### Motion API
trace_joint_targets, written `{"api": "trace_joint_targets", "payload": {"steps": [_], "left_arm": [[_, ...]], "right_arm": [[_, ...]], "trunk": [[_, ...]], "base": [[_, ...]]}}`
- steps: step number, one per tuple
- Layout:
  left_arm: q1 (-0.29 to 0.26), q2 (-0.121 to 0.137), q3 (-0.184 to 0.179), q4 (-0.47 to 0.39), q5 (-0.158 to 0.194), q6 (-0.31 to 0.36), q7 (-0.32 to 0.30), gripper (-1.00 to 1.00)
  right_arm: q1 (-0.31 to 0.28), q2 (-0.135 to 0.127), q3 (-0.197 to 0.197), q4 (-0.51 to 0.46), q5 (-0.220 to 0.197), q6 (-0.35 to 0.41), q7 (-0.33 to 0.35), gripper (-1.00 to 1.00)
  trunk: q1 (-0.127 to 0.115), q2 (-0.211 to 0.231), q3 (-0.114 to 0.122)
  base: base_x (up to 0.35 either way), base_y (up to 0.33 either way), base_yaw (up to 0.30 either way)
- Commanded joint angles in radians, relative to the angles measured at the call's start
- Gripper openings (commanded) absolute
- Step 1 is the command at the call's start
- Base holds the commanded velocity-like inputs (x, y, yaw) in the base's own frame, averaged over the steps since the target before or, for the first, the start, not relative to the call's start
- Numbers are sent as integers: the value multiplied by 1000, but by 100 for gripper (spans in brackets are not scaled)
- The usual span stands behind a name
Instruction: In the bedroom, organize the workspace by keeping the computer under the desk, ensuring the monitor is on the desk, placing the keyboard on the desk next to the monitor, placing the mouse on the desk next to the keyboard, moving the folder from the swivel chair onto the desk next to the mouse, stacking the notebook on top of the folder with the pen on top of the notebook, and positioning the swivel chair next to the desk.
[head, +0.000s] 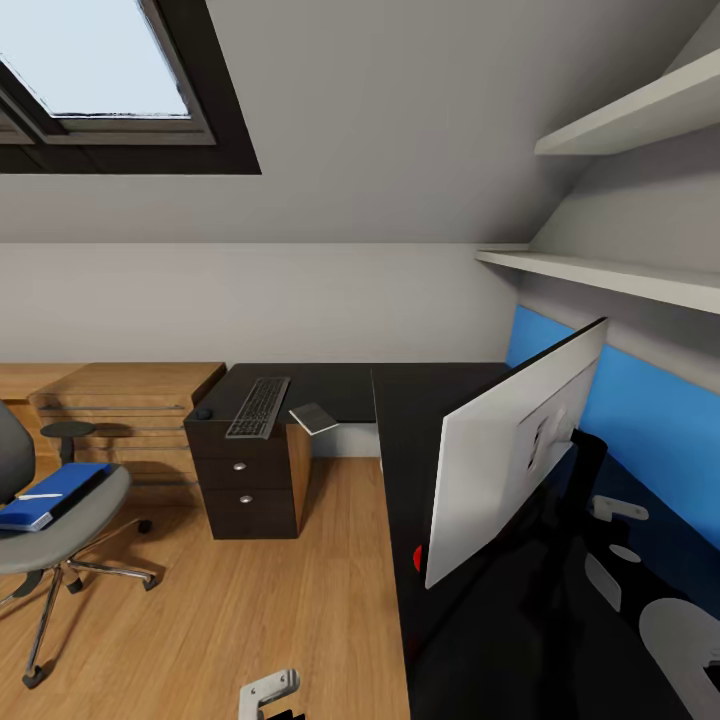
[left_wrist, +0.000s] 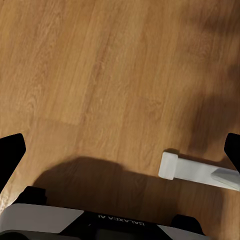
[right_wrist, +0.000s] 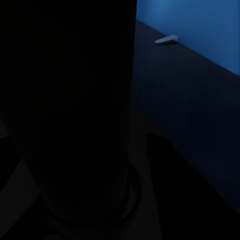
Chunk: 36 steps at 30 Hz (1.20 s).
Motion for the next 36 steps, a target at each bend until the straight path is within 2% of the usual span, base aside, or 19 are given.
{"api": "trace_joint_targets", "payload": {"steps": [1, 19, 36], "left_arm": [[0, 0, -1, -2, 10, 1, 9, 100], [0, 1, -1, -3, 10, 1, 12, 100], [0, 2, 1, -2, 10, 1, 13, 100]], "right_arm": [[1, -1, 31, 2, -11, -5, -60, -100], [1, -3, 31, 2, -11, -5, -61, -100], [1, -2, 32, 2, -10, -6, -61, -100]], "trunk": [[0, 0, -1], [0, 0, -1], [0, 0, -1]], "base": [[0, 0, 0], [0, 0, 0], [0, -58, 0]]}}
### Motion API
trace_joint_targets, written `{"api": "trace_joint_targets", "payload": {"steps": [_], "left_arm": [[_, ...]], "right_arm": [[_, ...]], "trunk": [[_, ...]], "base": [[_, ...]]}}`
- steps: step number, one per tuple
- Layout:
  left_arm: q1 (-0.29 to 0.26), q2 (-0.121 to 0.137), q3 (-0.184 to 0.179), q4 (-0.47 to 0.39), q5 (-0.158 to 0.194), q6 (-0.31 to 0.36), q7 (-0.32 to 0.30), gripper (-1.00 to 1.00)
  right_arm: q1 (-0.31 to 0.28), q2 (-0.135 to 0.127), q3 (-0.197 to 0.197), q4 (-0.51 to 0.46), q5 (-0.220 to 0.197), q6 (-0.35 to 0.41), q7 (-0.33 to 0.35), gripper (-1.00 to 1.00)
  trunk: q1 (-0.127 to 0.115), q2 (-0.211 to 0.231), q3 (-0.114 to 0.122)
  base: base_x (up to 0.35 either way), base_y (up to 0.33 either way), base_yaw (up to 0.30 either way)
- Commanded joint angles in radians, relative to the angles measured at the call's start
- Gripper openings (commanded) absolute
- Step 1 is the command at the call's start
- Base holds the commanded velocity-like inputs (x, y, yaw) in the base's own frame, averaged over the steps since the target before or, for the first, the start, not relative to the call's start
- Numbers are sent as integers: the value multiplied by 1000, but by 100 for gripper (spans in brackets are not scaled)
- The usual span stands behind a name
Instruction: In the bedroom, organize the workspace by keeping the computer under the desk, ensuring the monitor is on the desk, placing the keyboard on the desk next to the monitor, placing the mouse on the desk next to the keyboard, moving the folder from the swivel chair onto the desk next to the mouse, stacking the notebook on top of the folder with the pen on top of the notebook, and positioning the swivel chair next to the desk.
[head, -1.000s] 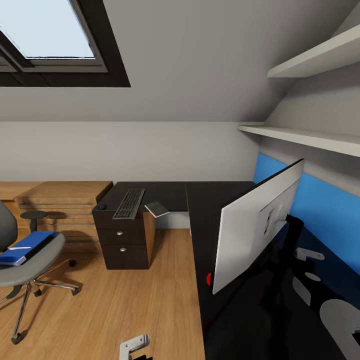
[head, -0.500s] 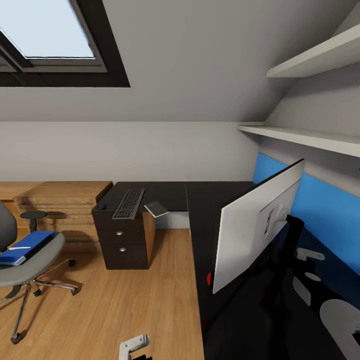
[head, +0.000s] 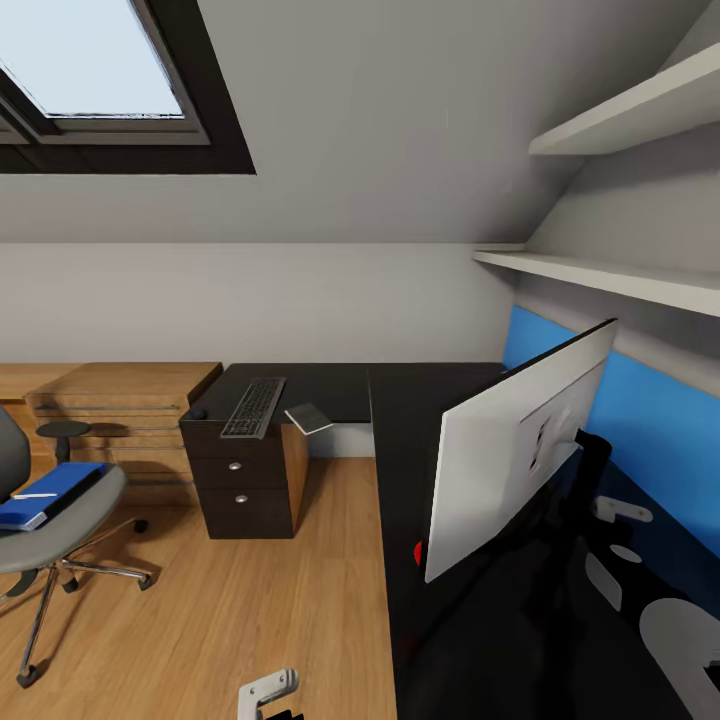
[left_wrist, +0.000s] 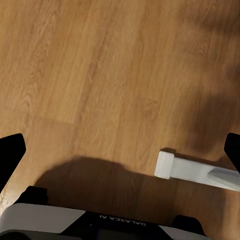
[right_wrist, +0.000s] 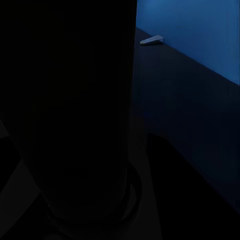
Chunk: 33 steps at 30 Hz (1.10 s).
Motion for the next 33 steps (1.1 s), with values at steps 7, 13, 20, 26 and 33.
{"api": "trace_joint_targets", "payload": {"steps": [7, 13, 20, 26, 33], "left_arm": [[0, 0, 1, -2, 10, 1, 10, 100], [0, 0, 2, -3, 10, -1, 11, 100], [0, 0, 2, -3, 10, 0, 11, 100], [0, 0, 2, -2, 10, 1, 10, 100], [0, 0, 2, -2, 10, 1, 10, 100]], "right_arm": [[1, -1, 30, 2, 6, -6, -33, -100], [1, -2, 30, 3, 6, -7, -32, -100], [1, -3, 29, 4, 6, -6, -33, 100], [1, -3, 29, 4, 6, -6, -32, 100], [1, -3, 30, 4, 6, -6, -29, 100]], "trunk": [[0, 0, -1], [0, 0, -1], [0, 0, -1], [0, 0, -1], [0, 0, -1]], "base": [[0, 0, 0], [0, 0, 0], [0, 0, 0], [-3, 0, 0], [-233, 0, 0]]}}
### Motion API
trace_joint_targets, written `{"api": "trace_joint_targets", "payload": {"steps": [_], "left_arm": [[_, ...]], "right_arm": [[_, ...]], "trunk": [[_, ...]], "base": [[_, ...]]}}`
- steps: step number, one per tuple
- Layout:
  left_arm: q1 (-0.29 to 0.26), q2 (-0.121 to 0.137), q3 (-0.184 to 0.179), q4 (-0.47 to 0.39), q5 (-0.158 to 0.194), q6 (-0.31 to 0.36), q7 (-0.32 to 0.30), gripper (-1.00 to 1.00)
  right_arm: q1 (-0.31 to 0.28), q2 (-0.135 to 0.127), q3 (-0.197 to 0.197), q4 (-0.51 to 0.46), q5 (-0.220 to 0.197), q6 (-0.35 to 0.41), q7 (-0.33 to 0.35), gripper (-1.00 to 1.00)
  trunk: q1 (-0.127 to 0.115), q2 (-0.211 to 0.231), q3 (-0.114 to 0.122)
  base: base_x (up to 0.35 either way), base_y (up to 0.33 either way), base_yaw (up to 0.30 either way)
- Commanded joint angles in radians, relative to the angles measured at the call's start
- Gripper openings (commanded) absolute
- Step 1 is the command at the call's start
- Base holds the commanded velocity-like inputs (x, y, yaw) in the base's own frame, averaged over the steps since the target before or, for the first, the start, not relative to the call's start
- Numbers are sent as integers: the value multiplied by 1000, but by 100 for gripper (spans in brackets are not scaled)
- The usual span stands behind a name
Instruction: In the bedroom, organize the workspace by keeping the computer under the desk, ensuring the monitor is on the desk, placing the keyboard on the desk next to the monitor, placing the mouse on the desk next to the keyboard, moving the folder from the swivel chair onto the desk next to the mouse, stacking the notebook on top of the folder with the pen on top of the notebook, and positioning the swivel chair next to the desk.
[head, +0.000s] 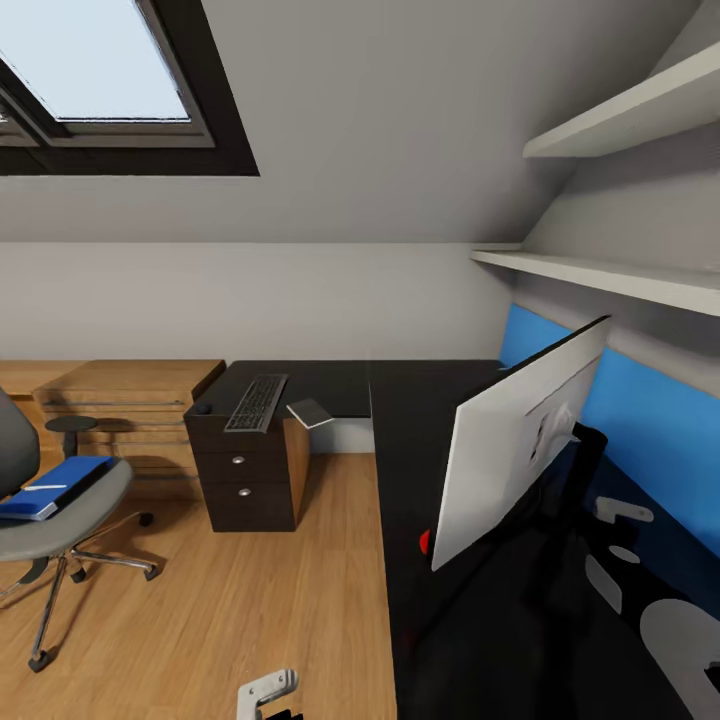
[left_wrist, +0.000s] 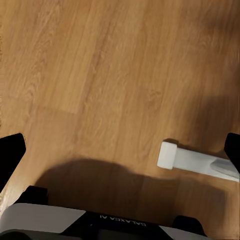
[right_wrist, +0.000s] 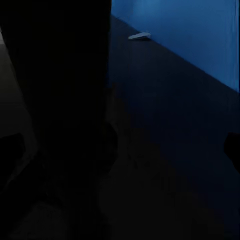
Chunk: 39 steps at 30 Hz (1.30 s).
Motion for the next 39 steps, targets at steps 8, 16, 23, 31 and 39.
{"api": "trace_joint_targets", "payload": {"steps": [8, 16, 23, 31, 39], "left_arm": [[0, 0, -1, -2, 10, 1, 9, 100], [0, 0, 0, -1, 10, 1, 9, 100], [0, 2, 19, -1, 9, 0, 9, 100], [0, 4, 30, 0, 9, -5, 10, 100], [0, 5, 36, 3, 3, -90, 9, 100]], "right_arm": [[-1, 0, 6, 0, -8, -3, -2, 100], [0, 5, 5, -2, -10, -2, -5, 100], [-1, 10, 5, -6, -11, 0, -9, 100], [-1, 11, 4, -13, -18, 8, -10, 100], [-1, 10, 0, -19, -20, 58, -10, 100]], "trunk": [[-1, -1, -1], [-1, -1, -1], [-1, -1, -1], [-20, 34, 15], [-50, 90, 40]], "base": [[-332, 0, 0], [-335, 0, 0], [-288, 0, 0], [-36, 0, 0], [-1, 0, 0]]}}
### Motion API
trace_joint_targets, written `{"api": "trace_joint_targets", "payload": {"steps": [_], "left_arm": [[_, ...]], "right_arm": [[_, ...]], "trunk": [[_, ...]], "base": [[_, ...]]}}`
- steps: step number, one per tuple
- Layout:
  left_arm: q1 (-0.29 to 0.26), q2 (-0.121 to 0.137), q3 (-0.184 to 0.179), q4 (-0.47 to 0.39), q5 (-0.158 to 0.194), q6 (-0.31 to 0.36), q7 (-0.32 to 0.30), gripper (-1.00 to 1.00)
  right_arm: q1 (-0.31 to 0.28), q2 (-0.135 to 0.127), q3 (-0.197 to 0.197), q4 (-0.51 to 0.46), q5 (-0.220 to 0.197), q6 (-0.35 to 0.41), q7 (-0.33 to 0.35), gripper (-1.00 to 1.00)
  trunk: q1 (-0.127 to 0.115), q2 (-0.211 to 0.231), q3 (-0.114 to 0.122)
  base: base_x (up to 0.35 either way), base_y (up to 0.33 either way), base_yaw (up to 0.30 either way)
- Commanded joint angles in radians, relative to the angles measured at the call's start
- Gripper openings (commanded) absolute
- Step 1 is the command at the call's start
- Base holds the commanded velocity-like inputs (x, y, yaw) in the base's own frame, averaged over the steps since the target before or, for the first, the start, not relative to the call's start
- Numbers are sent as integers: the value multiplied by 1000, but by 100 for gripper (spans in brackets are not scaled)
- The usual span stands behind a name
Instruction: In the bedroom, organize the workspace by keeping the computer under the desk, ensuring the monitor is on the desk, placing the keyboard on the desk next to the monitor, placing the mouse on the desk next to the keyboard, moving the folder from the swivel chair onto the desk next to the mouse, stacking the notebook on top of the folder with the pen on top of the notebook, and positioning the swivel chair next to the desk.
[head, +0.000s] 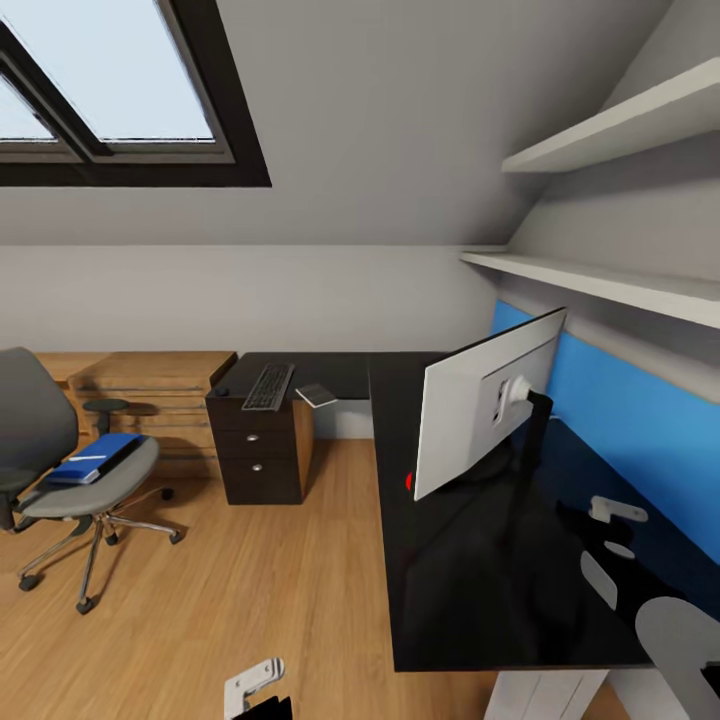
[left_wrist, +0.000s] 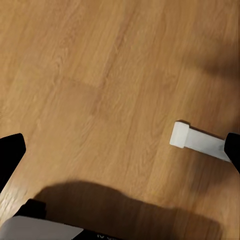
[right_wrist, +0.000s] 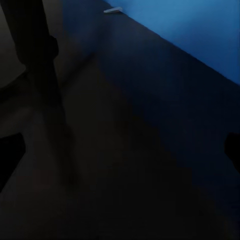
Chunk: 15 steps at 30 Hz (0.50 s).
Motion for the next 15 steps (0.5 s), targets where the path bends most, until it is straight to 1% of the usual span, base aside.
{"api": "trace_joint_targets", "payload": {"steps": [1, 2, 4, 5, 8, 13, 14, 15], "left_arm": [[0, 0, -1, -1, 8, -2, 8, 100], [0, 0, 0, 1, 6, -11, 7, 100], [0, 1, 0, 2, 5, -13, 7, 100], [0, 1, 0, 2, 5, -14, 7, 100], [0, 4, 1, 2, 5, -15, 7, 100], [0, 6, 1, 3, 4, -15, 6, 100], [0, 6, 0, 3, 4, -15, 6, 100], [0, 6, 1, 3, 4, -15, 5, 100]], "right_arm": [[-1, -1, 5, -6, -7, 16, -3, 100], [1, -3, 4, -63, -9, 117, -3, 100], [4, -3, 4, -90, -9, 155, -3, 100], [9, -3, 4, -116, -9, 187, -3, 100], [25, -3, 4, -160, -9, 227, -3, 100], [52, -3, 4, -217, -10, 253, -3, 100], [81, -4, 4, -281, -11, 290, -3, 100], [90, -4, 3, -303, -11, 303, -3, 100]], "trunk": [[-4, 7, 2], [-8, 14, 5], [-15, 28, 12], [-19, 35, 15], [-31, 56, 24], [-50, 91, 40], [-54, 98, 43], [-58, 105, 46]], "base": [[0, 0, 0], [0, 0, 0], [0, 0, 0], [0, 0, 0], [0, 0, 0], [0, 0, 0], [0, 0, 0], [0, 0, 0]]}}
